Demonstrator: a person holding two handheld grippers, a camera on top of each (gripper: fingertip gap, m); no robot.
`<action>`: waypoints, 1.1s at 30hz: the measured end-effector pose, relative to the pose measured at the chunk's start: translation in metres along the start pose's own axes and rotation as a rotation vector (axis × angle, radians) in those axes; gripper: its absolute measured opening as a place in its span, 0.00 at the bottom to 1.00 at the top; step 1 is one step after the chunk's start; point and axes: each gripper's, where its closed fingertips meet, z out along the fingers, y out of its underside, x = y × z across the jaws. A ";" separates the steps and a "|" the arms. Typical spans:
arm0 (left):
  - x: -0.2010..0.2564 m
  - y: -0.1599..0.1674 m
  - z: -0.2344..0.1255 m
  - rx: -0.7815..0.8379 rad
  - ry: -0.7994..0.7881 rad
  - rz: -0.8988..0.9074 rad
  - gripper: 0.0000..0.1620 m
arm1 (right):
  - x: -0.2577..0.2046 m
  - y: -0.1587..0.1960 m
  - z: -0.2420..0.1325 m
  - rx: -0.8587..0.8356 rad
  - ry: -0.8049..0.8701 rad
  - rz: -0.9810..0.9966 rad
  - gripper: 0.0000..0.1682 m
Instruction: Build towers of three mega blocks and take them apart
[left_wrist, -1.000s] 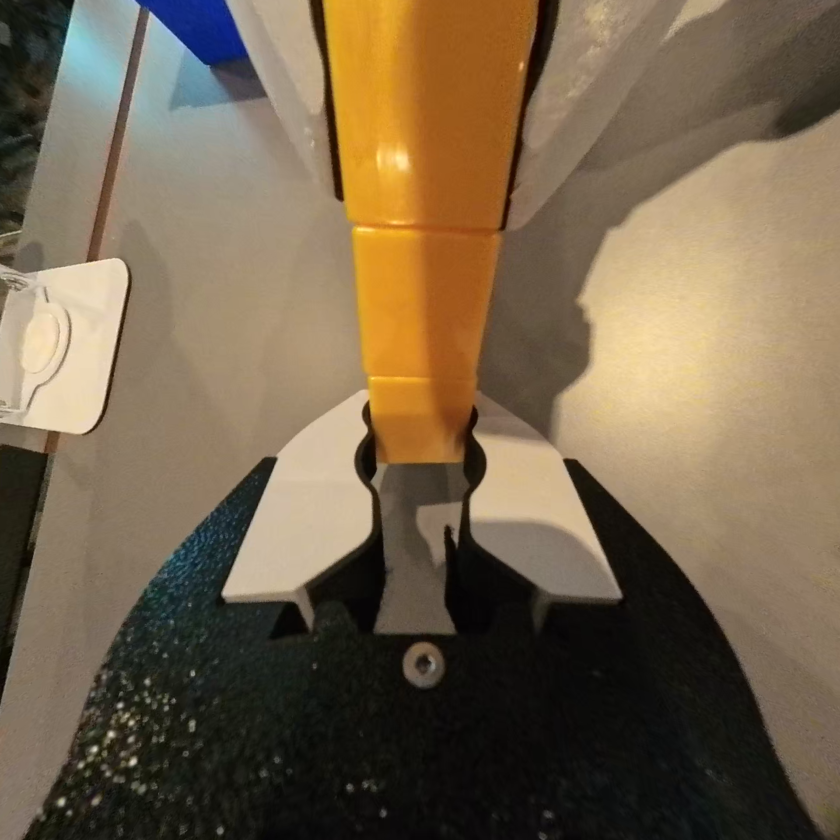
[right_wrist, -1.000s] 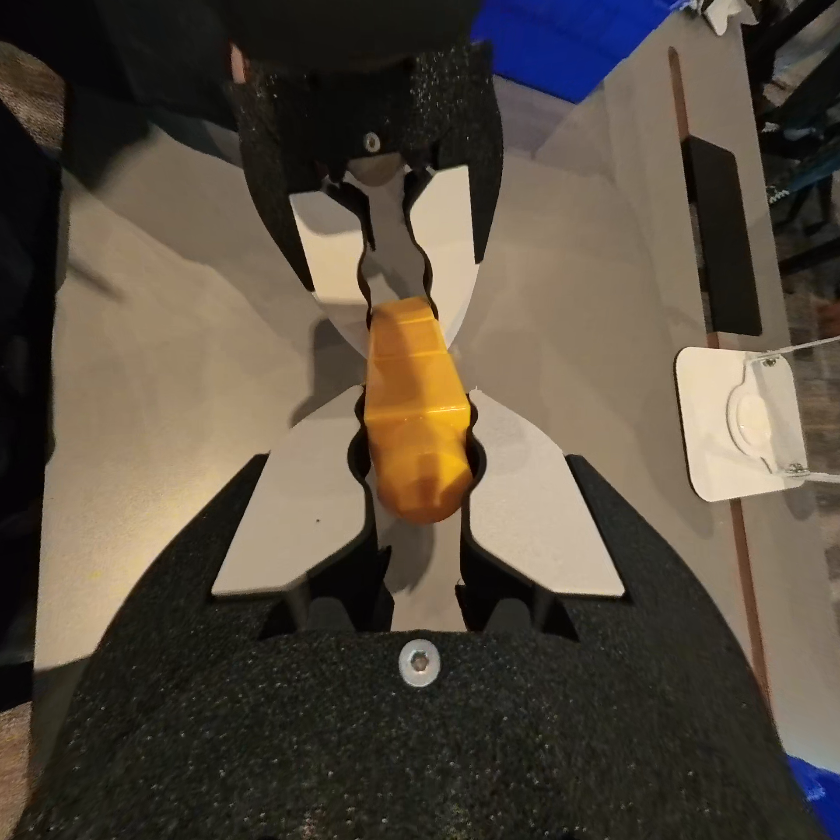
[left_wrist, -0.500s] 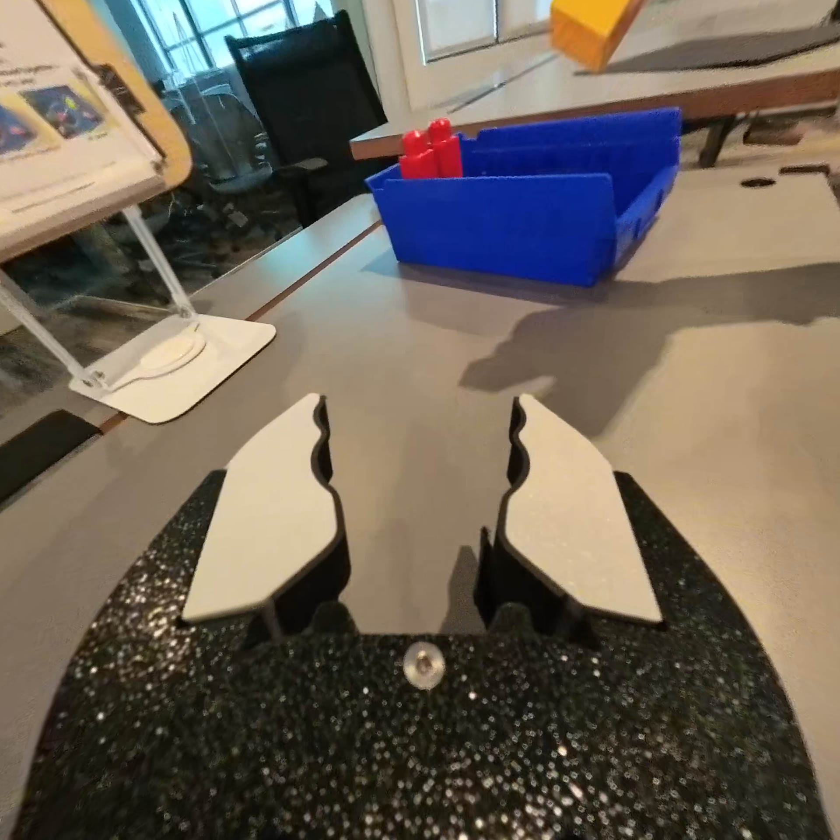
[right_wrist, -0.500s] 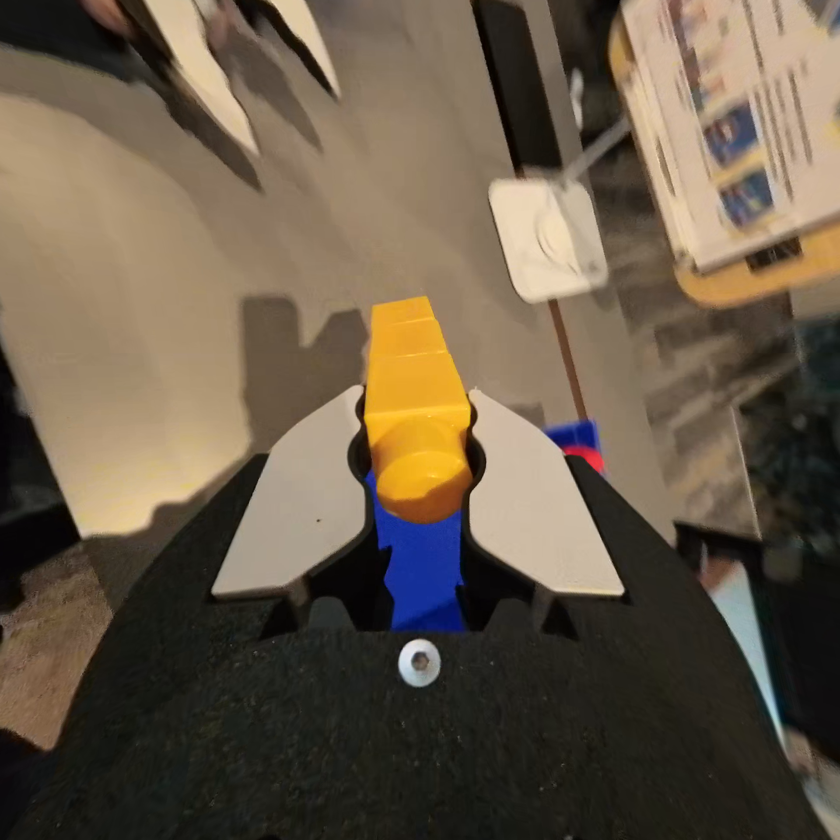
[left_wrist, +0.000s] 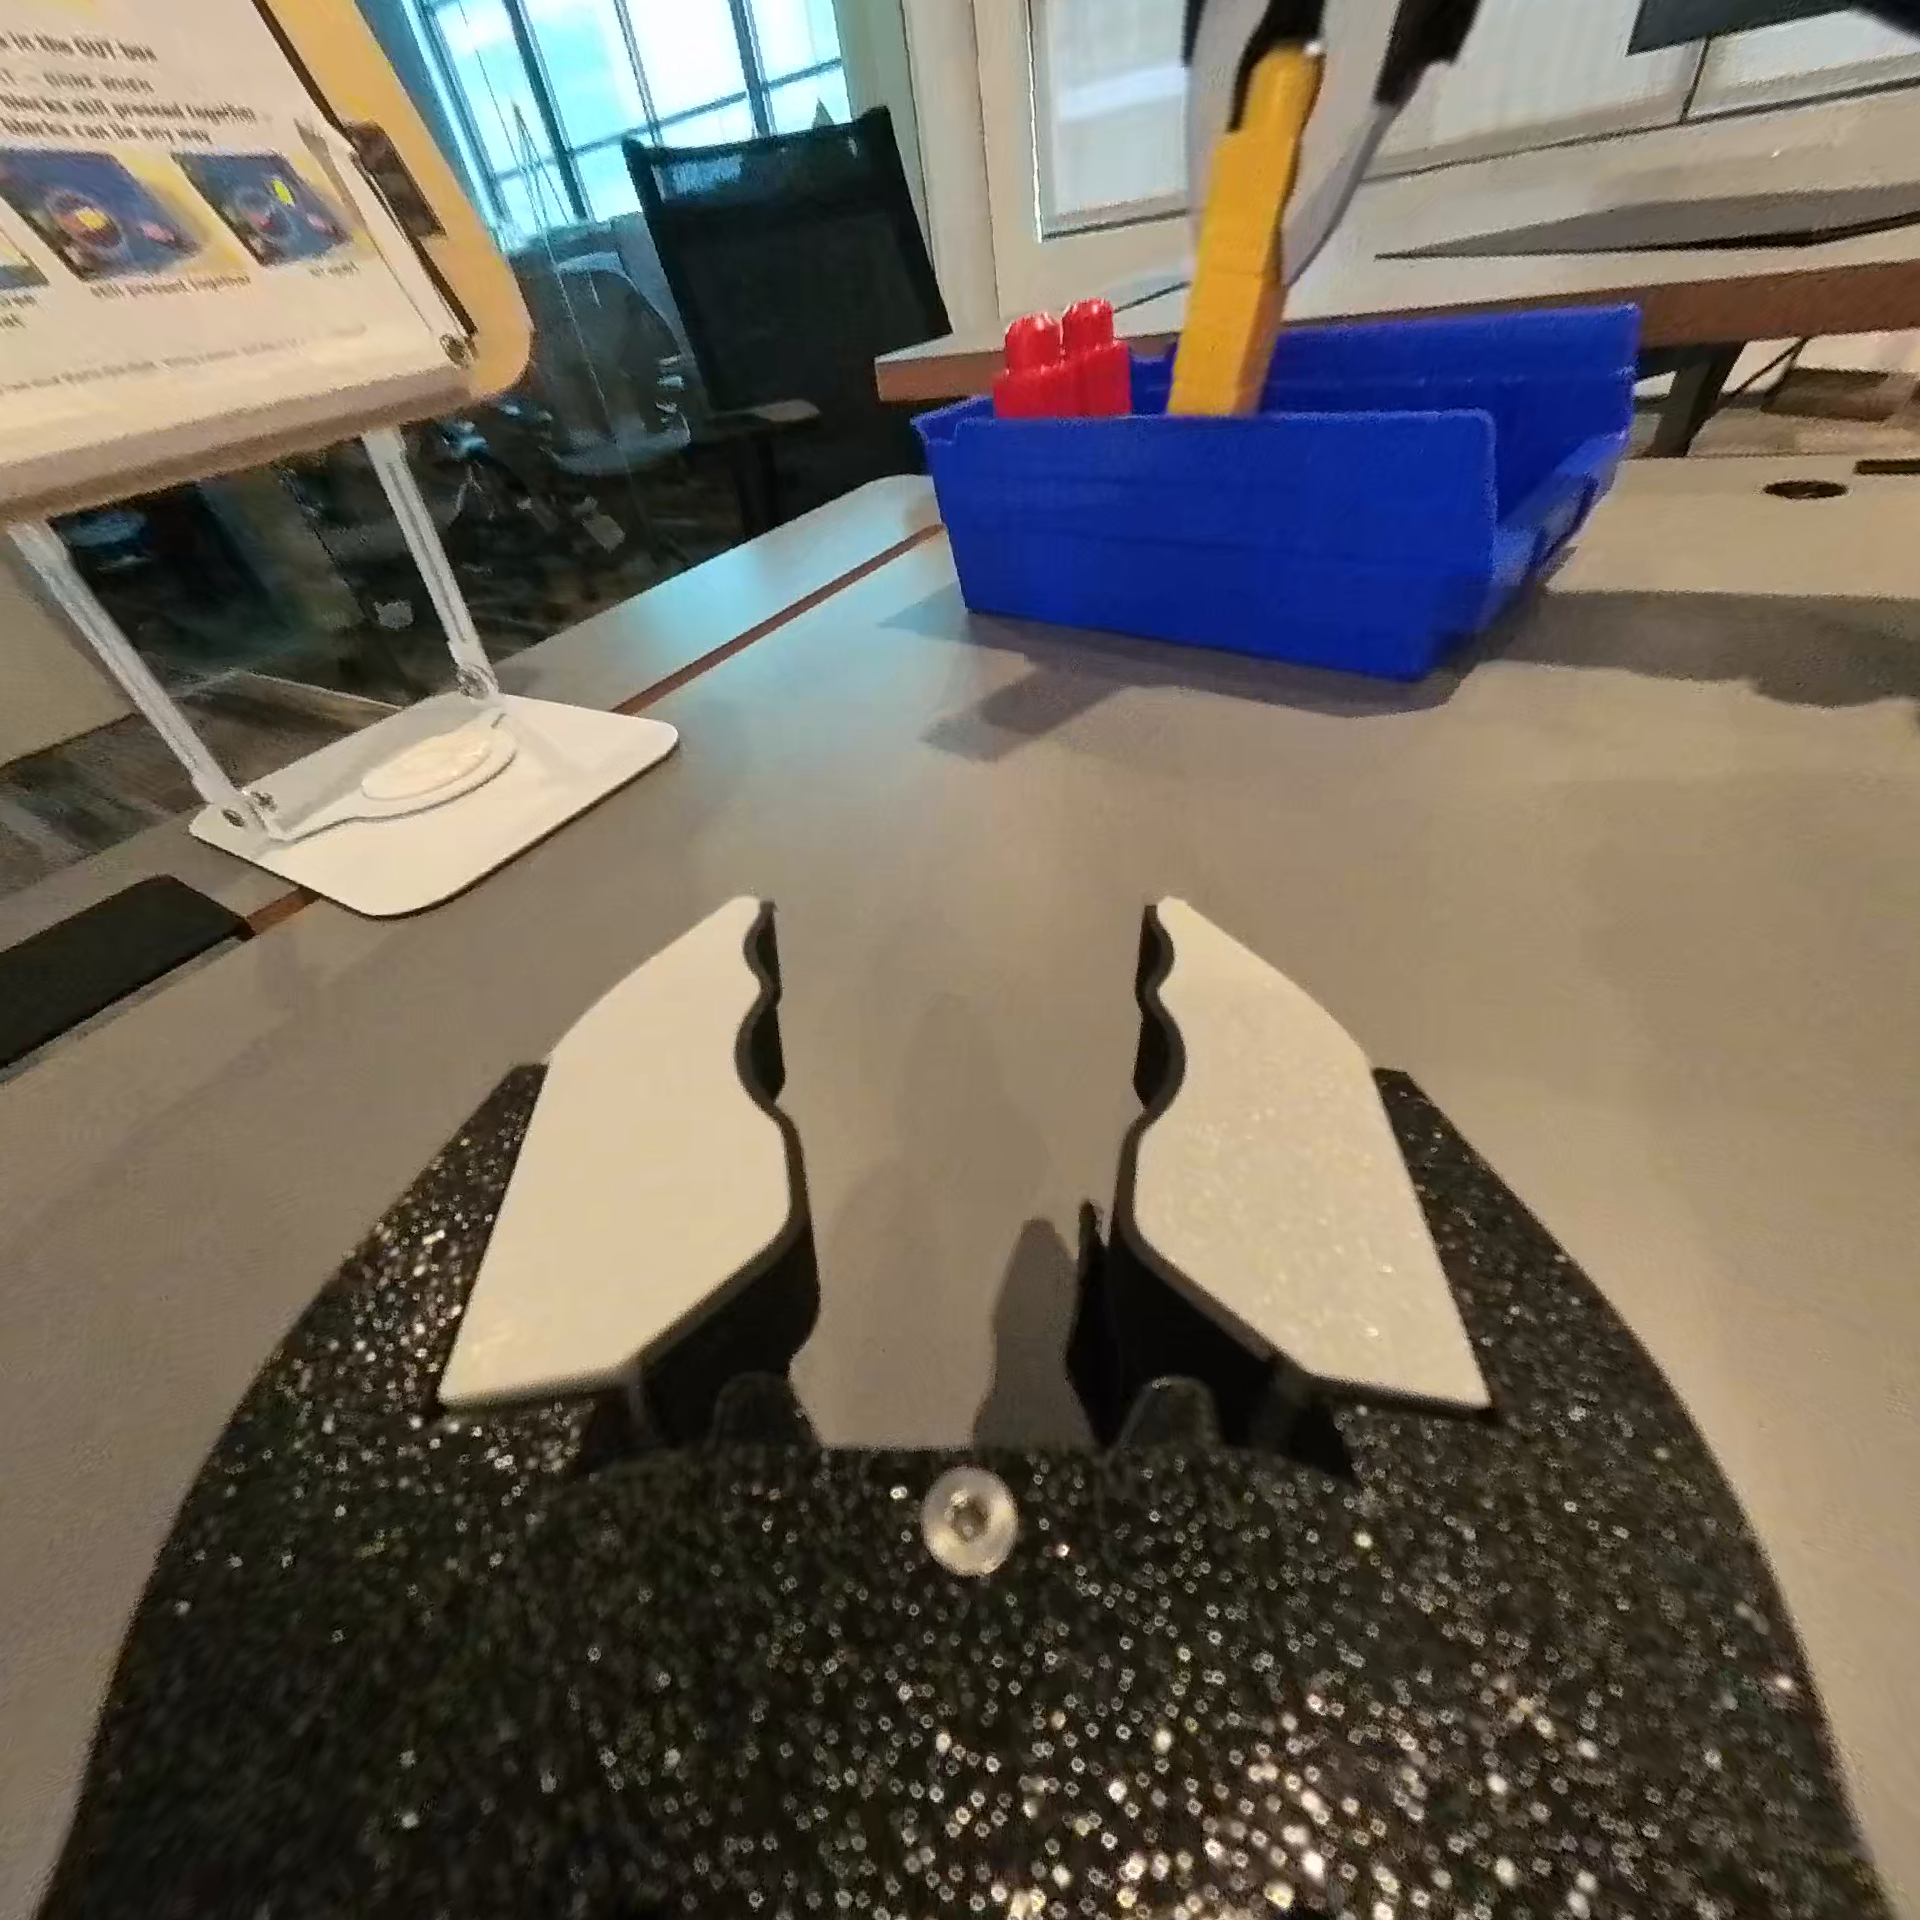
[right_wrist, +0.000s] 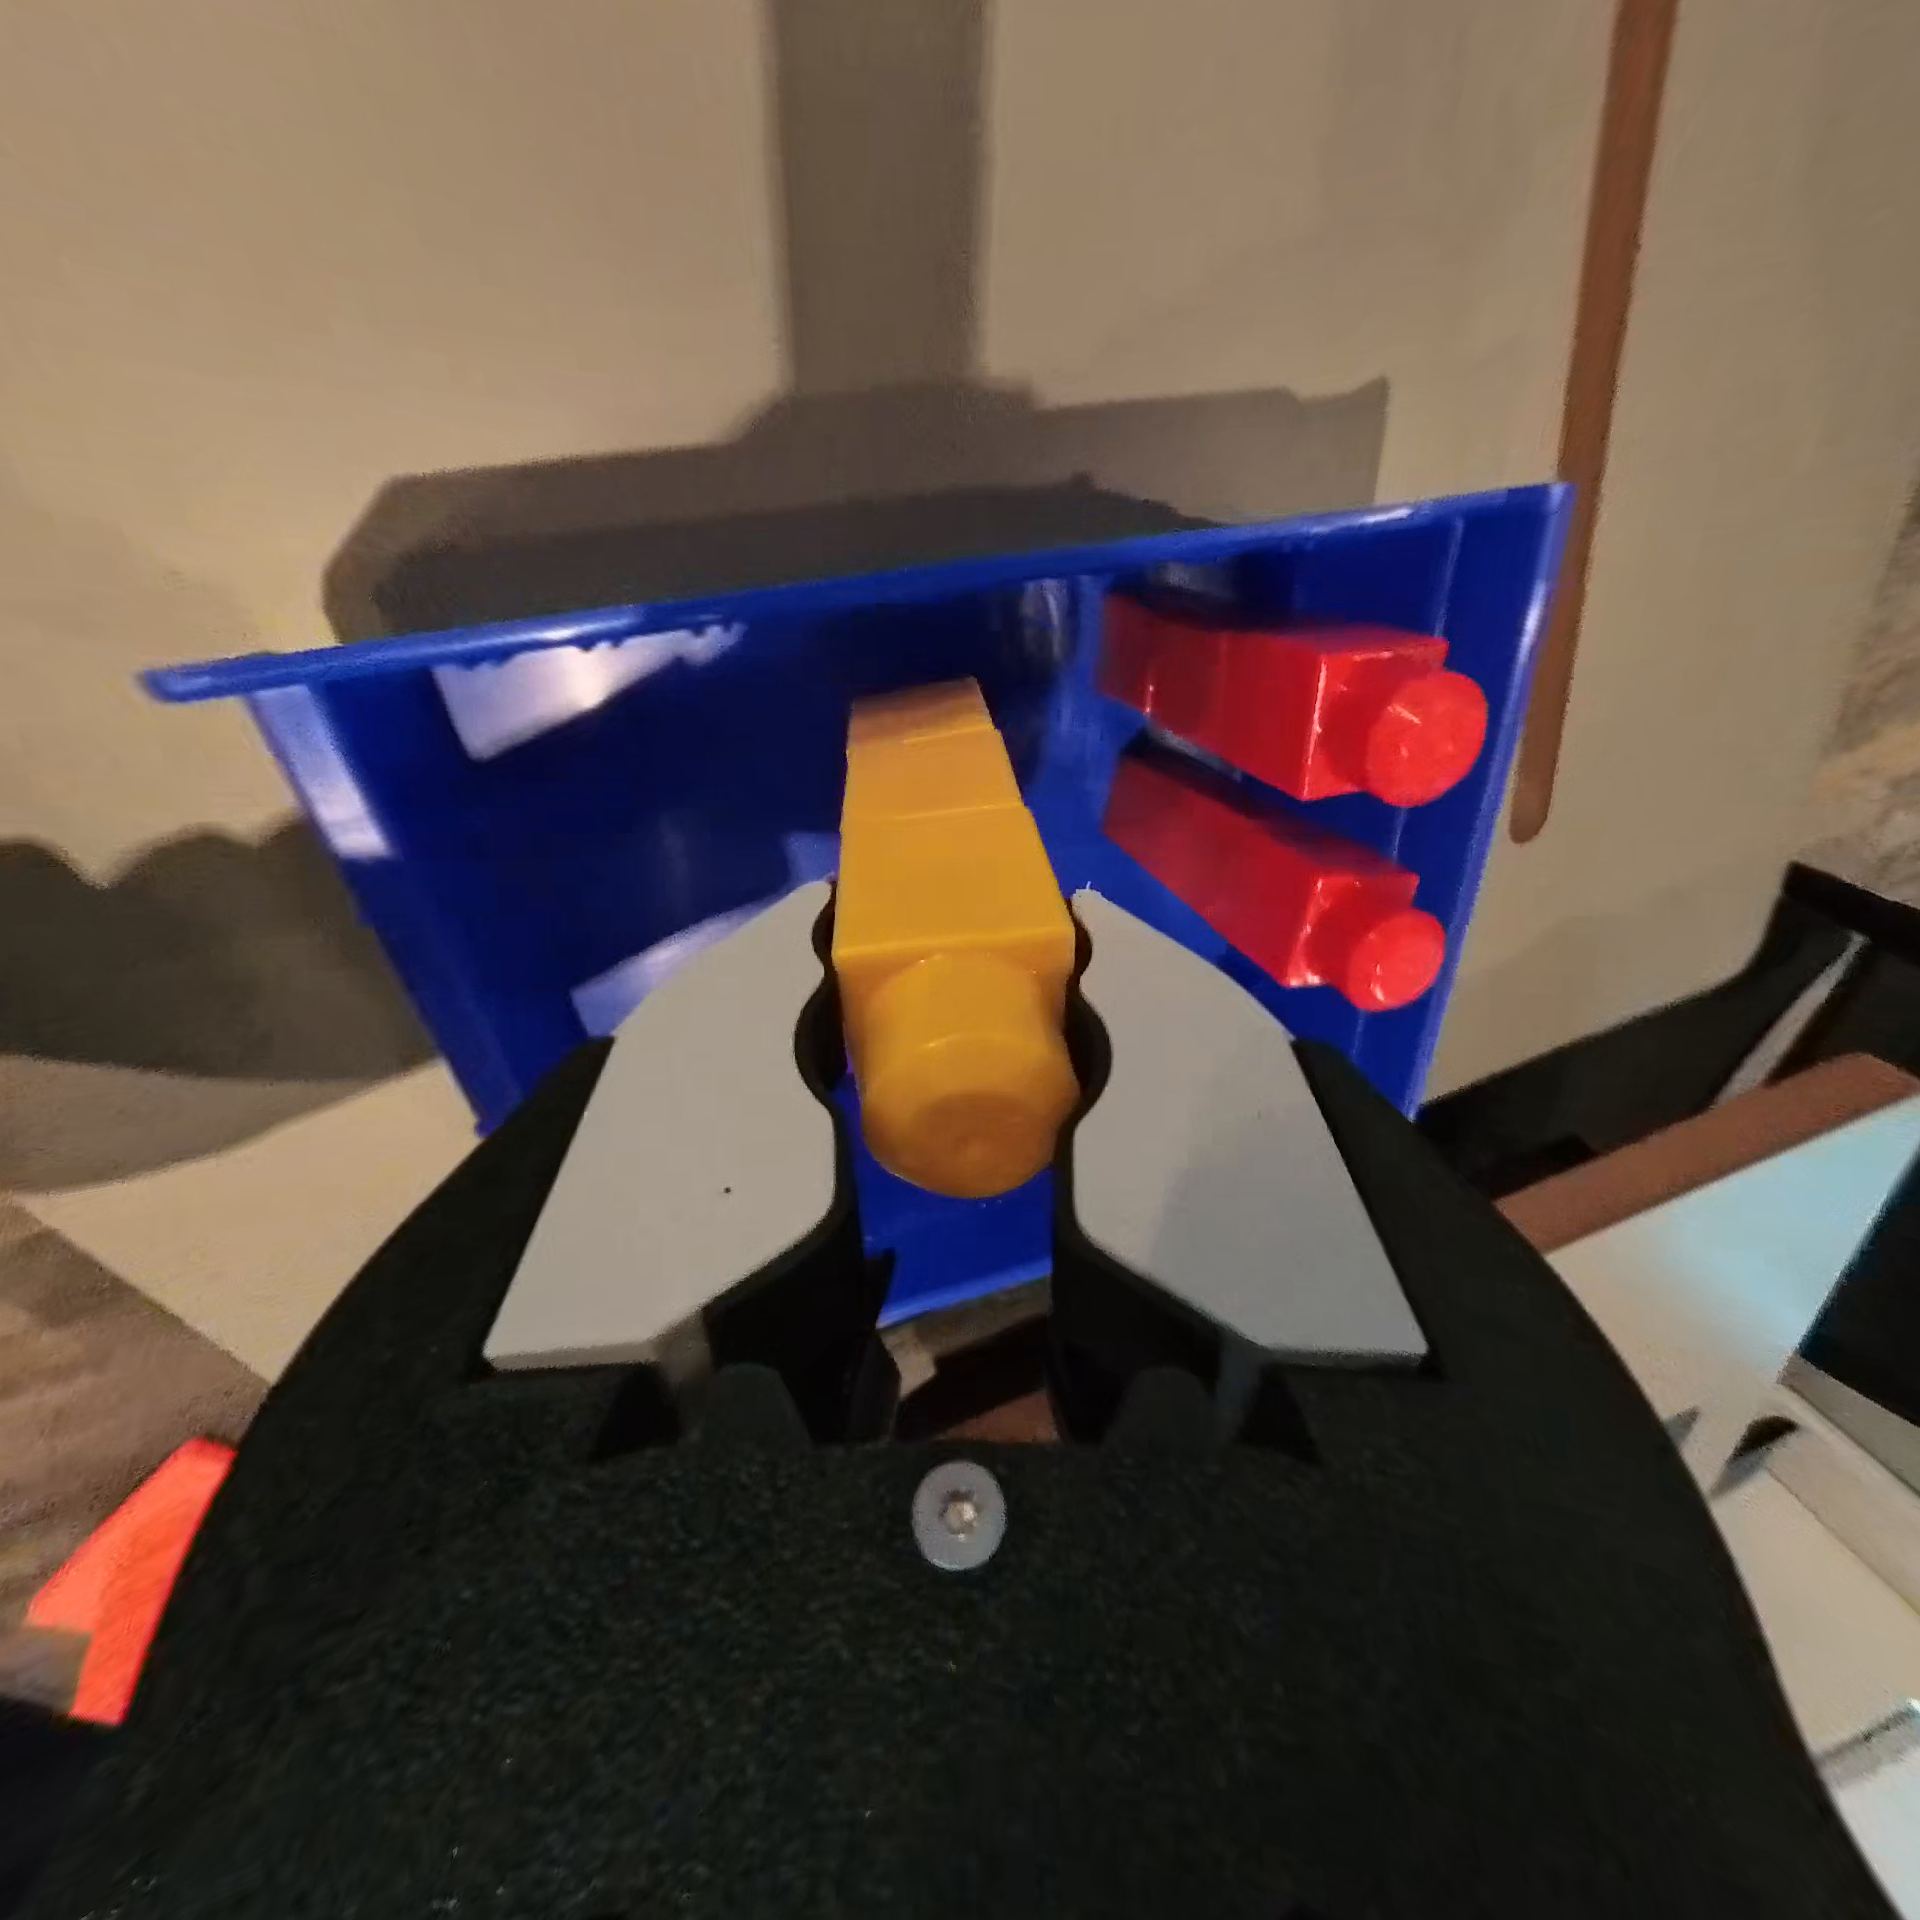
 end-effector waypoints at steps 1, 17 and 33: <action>0.000 0.002 0.001 -0.010 0.003 -0.001 0.41 | 0.002 -0.001 0.010 -0.021 -0.028 -0.004 0.23; 0.001 0.011 0.006 -0.051 0.017 -0.015 0.37 | 0.020 -0.011 0.065 -0.098 -0.145 0.006 0.23; 0.004 0.012 0.008 -0.057 0.041 -0.020 0.37 | 0.020 -0.014 0.048 -0.077 -0.132 0.036 0.28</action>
